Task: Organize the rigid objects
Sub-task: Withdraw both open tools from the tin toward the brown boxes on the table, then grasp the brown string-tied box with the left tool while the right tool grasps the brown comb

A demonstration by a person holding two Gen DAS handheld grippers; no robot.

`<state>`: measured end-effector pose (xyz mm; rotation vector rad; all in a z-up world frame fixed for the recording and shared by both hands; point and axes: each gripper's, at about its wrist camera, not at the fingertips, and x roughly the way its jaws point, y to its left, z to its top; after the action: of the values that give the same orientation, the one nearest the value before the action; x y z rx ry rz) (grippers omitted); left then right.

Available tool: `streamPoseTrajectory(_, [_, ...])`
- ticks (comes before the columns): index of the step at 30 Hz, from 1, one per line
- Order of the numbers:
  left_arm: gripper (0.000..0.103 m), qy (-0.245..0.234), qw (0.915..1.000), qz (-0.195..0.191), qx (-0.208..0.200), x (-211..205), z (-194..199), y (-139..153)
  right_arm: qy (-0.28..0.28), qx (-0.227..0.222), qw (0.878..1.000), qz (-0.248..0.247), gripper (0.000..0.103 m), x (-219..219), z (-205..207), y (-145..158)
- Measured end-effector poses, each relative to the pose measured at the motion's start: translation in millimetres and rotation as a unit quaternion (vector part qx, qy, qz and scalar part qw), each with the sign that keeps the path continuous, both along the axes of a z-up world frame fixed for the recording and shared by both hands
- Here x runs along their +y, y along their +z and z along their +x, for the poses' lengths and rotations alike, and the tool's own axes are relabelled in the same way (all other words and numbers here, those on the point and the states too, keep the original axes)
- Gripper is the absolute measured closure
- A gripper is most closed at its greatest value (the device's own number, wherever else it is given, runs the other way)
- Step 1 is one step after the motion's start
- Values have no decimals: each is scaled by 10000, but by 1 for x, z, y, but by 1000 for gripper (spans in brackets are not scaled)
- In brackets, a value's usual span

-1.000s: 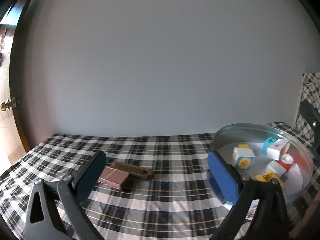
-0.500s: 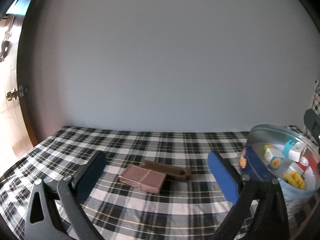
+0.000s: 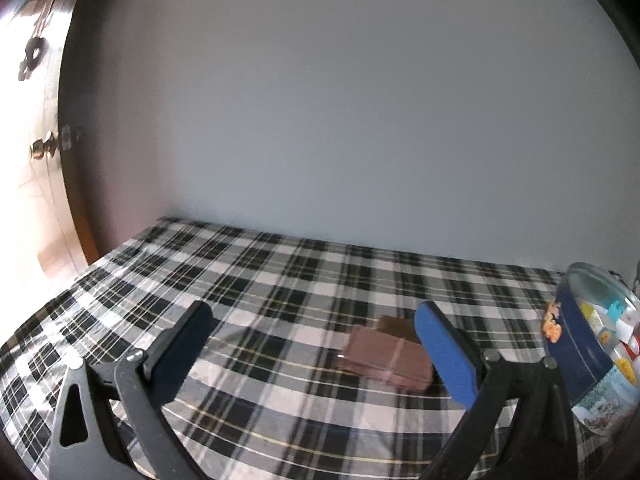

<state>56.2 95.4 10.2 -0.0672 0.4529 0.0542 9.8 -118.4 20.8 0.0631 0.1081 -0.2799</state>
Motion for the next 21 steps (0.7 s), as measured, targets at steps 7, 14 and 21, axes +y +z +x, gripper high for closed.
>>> streamPoseTrajectory(7, [1,-103,9994,-128,315,12,16,-5,-3,88,9999,50,3,13,11,-1])
streamPoseTrajectory(14, [1,-956,9905,286,952,-28,35,-17,112,283,9992,243,3,11,19,-4])
streamPoseTrajectory(21, [6,-1322,9693,563,1995,-58,67,-43,186,332,9987,345,3,9,20,-5])
